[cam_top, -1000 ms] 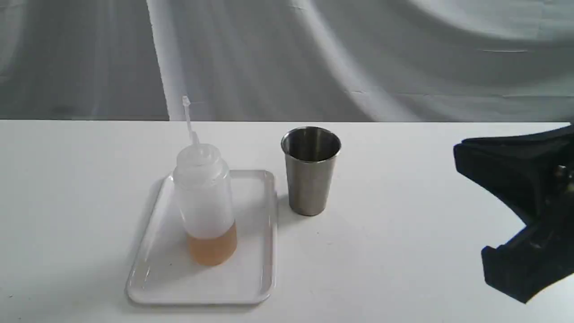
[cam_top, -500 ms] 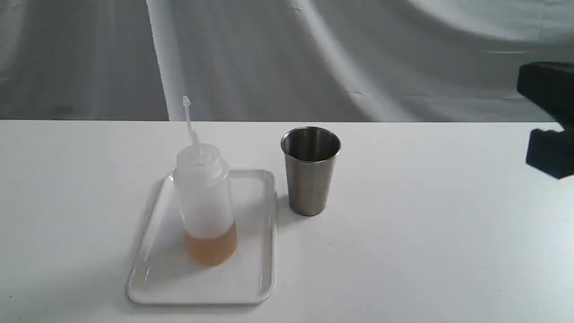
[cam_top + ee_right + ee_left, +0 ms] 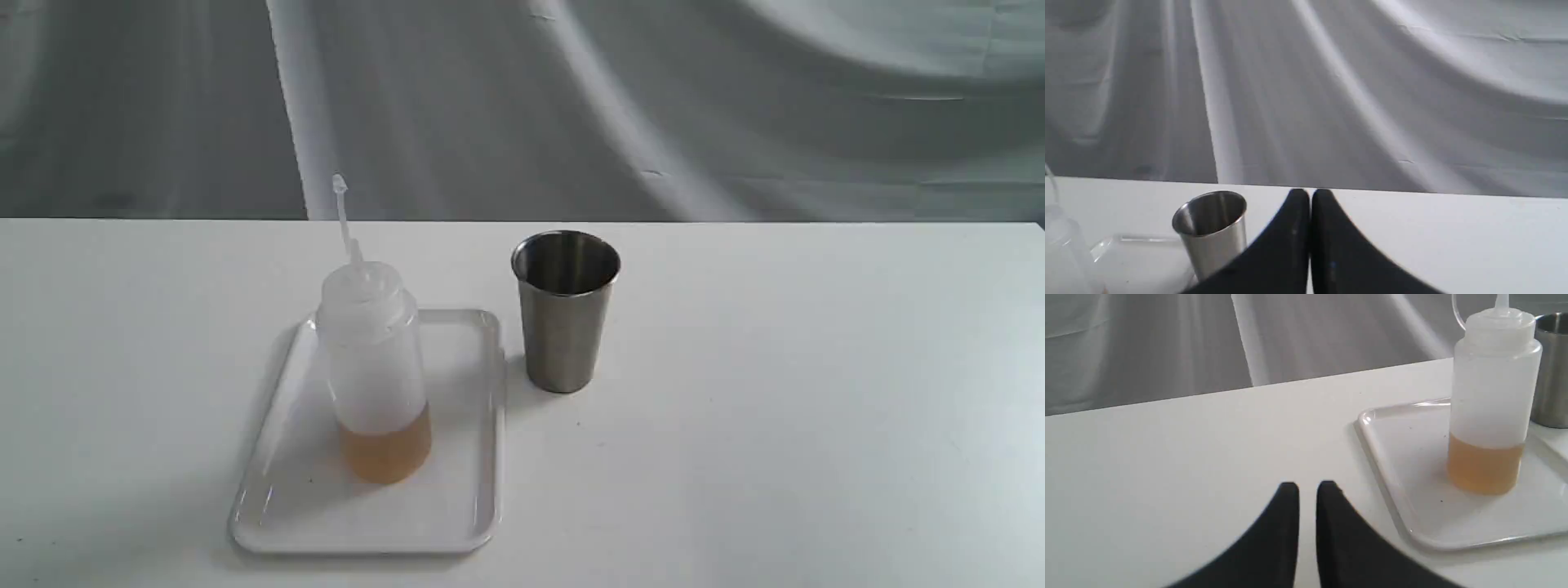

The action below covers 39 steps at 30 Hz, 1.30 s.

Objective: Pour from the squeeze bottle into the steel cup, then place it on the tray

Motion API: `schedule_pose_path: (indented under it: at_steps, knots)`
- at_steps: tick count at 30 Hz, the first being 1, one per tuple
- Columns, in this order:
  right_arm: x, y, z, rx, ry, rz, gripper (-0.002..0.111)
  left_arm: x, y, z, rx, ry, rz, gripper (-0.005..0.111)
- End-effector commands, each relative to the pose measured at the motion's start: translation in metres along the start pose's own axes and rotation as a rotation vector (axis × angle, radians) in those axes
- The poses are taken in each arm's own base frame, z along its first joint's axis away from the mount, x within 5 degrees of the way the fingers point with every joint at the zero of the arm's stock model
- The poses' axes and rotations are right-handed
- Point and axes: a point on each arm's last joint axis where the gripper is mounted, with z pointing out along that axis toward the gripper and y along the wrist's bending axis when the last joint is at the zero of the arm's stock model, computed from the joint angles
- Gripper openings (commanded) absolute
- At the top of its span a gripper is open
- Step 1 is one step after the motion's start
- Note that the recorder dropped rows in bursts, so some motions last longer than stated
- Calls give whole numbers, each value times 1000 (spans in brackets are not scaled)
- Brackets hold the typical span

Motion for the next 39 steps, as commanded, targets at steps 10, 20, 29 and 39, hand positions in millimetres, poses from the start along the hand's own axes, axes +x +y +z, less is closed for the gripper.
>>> schedule_pose_path:
  at_steps: [10, 20, 29, 39]
  knots:
    - [60, -13, -13, 77, 104, 149, 0, 1, 0, 0, 2, -7, -1, 8]
    - [95, -16, -39, 79, 3, 126, 0, 1, 0, 0, 2, -7, -1, 8]
    - [96, -26, -52, 226, -40, 11, 0, 1, 0, 0, 2, -7, -1, 8]
    - [111, -31, -54, 286, 139, -61, 0, 1, 0, 0, 2, -7, -1, 8]
